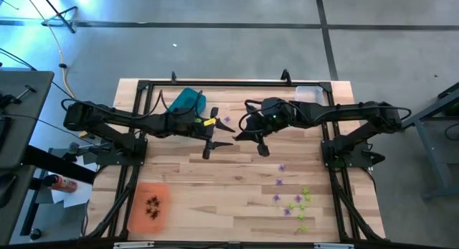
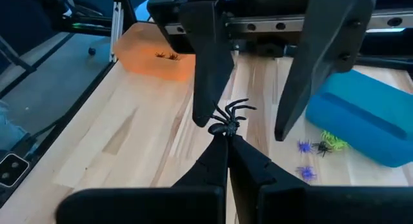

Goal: Sort Halloween decoration
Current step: Put the black spider toy into the orange bin

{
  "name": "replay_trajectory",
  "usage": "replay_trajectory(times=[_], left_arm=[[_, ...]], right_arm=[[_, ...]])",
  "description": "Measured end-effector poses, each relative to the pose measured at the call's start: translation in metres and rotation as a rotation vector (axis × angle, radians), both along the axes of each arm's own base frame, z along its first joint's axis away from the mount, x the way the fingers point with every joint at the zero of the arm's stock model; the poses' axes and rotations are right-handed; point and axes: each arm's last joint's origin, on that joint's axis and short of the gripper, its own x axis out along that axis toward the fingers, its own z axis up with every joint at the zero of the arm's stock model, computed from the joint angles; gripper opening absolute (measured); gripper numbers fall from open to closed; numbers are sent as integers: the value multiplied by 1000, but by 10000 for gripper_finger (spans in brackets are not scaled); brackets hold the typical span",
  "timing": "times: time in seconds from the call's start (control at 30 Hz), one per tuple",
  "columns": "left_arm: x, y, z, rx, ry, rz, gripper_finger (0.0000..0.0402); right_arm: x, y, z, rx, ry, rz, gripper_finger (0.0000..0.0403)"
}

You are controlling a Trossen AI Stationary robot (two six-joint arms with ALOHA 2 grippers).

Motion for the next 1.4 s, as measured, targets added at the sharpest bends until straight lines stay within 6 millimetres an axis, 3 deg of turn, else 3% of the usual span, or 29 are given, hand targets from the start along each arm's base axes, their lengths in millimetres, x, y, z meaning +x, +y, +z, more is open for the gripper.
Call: replay_trajectory(times=[0.33,0.67,1.07,1.4], left_arm=[[0,-5,3,40,-39,-38,153],[1,-5,2,118,-36,-51,136],[5,-5,-4,82,-23,-77,7],[1,-3,-3,80,6,-55,1]], right_arm=[[4,0,-4,52,13,0,0],[6,1,-3,94,5,-9,0],[6,1,-4,103,17,-9,0],[5,-2,-5,201,63,-114,13]])
